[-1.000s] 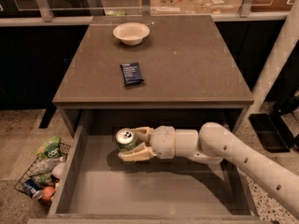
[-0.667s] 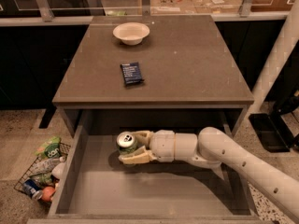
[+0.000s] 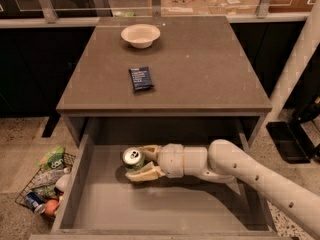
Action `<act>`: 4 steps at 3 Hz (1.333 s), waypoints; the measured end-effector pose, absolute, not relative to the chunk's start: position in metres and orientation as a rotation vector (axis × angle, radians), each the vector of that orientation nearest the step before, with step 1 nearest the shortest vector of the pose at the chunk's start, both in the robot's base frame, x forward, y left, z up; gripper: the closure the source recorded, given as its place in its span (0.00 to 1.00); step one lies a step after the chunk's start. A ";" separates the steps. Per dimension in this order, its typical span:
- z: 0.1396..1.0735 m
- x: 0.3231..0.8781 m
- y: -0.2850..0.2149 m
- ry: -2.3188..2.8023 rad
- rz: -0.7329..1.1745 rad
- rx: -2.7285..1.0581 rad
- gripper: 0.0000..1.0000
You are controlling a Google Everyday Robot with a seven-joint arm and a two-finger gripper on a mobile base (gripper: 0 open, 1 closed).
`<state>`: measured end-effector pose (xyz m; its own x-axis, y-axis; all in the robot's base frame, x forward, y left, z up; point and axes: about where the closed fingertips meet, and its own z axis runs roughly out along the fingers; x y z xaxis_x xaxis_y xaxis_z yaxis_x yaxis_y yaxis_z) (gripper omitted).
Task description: Place green can into top drawer
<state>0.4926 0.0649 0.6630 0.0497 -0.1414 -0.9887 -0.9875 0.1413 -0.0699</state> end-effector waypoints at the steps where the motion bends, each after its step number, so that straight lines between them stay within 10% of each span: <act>1: 0.651 0.490 0.067 1.344 0.967 -1.260 1.00; 4: 0.652 0.488 0.072 1.338 0.975 -1.267 0.38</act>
Offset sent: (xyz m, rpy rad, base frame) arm -0.0020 0.0018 -0.0107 -0.0329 -0.0066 0.0050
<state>0.4883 0.0716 0.6518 0.0595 -0.1744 -0.9829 -0.9890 0.1229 -0.0817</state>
